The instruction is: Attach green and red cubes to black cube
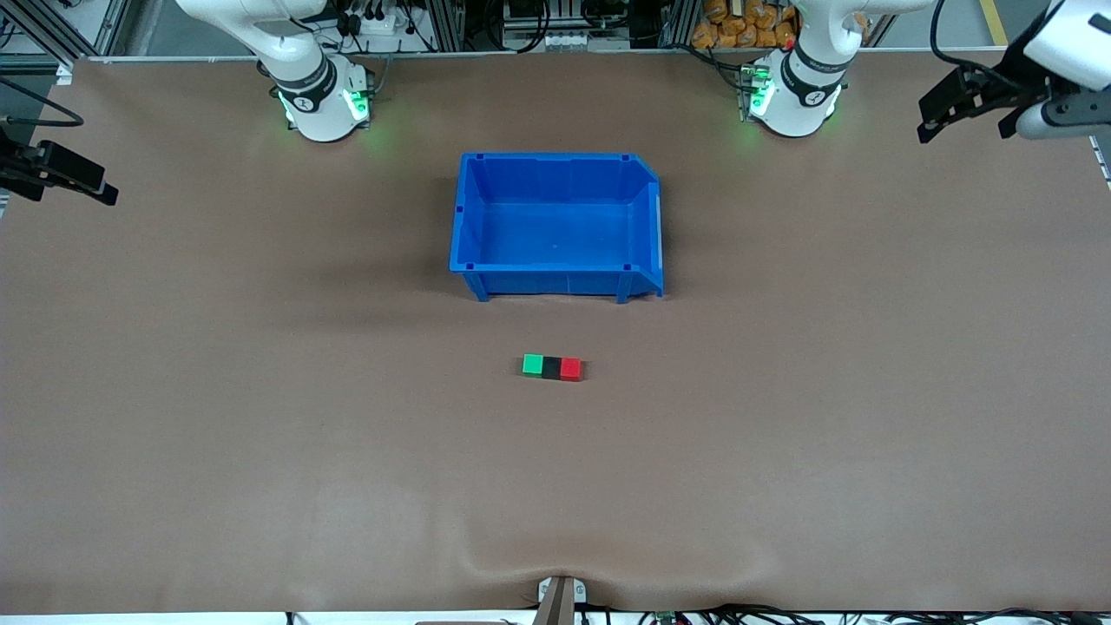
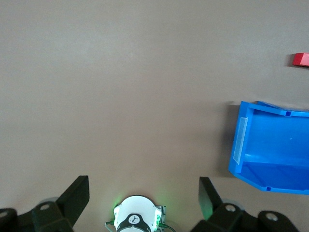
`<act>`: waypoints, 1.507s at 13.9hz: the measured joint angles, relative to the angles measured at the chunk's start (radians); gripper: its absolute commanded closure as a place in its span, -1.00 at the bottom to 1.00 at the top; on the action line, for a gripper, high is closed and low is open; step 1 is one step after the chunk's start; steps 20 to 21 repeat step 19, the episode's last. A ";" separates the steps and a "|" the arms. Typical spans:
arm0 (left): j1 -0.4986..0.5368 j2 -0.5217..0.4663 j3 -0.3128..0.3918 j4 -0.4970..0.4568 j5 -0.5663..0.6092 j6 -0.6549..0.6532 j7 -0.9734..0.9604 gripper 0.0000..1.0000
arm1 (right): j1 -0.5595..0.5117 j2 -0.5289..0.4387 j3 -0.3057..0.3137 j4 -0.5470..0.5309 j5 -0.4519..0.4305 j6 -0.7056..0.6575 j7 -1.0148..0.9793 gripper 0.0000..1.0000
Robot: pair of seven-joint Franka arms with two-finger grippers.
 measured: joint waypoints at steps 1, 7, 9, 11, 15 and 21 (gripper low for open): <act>0.000 0.011 0.000 0.008 0.000 -0.003 0.000 -1.00 | 0.001 0.000 0.000 0.000 0.000 -0.001 0.000 -1.00; 0.007 0.017 0.006 0.019 0.000 -0.010 0.000 -1.00 | 0.003 0.000 0.000 0.000 0.000 -0.013 0.000 -1.00; 0.010 0.017 0.008 0.019 0.000 -0.011 0.000 -1.00 | 0.009 0.000 0.000 0.000 0.000 -0.015 0.000 -1.00; 0.013 0.017 0.008 0.019 0.000 -0.011 0.000 -1.00 | 0.027 0.000 0.000 0.000 0.000 -0.015 0.001 -1.00; 0.037 0.017 0.009 0.019 0.000 -0.011 0.000 -1.00 | 0.036 0.000 -0.002 0.000 -0.001 -0.016 0.002 -1.00; 0.037 0.018 0.009 0.020 0.002 -0.011 0.000 -1.00 | 0.034 0.000 -0.011 0.000 -0.004 -0.017 0.002 -1.00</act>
